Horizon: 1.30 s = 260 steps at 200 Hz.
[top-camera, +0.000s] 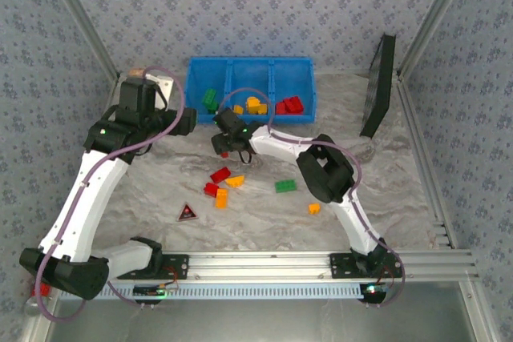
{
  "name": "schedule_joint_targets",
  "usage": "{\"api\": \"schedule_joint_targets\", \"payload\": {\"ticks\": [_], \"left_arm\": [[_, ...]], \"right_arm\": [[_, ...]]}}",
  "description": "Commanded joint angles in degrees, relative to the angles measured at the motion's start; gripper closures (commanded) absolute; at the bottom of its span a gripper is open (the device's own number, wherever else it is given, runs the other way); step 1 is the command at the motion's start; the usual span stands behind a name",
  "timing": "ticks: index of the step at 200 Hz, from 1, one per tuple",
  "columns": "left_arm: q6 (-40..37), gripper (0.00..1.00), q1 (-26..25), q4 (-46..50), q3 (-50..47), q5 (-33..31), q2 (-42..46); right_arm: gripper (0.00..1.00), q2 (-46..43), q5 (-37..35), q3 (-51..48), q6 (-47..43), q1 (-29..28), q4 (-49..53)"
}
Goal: Sort the legos into containers by color
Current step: Pick up the lego from the center of the table, then place the lego in the container.
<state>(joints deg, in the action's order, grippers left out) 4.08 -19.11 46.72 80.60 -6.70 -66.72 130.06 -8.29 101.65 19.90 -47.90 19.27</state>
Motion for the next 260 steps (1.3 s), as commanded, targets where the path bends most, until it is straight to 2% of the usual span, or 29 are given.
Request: {"api": "schedule_joint_targets", "payload": {"ticks": [1,34,70,96,117,146,181,195,230,260], "left_arm": [[-0.73,0.0,0.3,1.09,1.27,0.6,0.22],[-0.17,0.0,0.31,1.02,2.46,1.63,-1.08],[0.52,0.0,0.3,0.92,3.13,2.33,-2.13],[0.79,0.0,0.33,0.92,3.61,2.37,-2.53],[1.01,0.0,0.3,1.01,4.2,2.57,-3.1],[1.81,0.0,0.31,0.68,4.61,3.04,-3.64],[3.04,0.0,0.01,-0.05,5.95,6.77,-5.28],[2.0,0.0,-1.85,-1.46,5.83,7.85,-5.78],[-3.51,0.0,-11.66,-5.35,3.57,1.12,-7.51],[-7.16,0.0,-18.27,-9.78,-0.66,4.0,-10.4]], "right_arm": [[0.3,2.52,3.09,2.26,-0.13,0.04,0.3],[0.31,4.12,4.89,3.85,-0.04,0.1,0.37],[0.37,6.16,5.96,5.78,0.15,0.39,1.54],[0.46,6.69,6.63,5.8,0.23,0.91,1.62],[0.49,7.05,7.17,6.04,0.23,1.41,2.11],[0.63,6.82,7.06,5.54,-0.23,1.93,3.23],[0.7,0.68,6.54,0.15,-2.85,3.6,3.41],[0.71,-3.94,6.51,-3.4,-3.86,4.94,3.44],[0.72,-15.34,8.44,-10.15,-5.49,9.63,3.91],[0.73,-22.96,7.82,-11.47,-8.04,12.24,6.42]]}}
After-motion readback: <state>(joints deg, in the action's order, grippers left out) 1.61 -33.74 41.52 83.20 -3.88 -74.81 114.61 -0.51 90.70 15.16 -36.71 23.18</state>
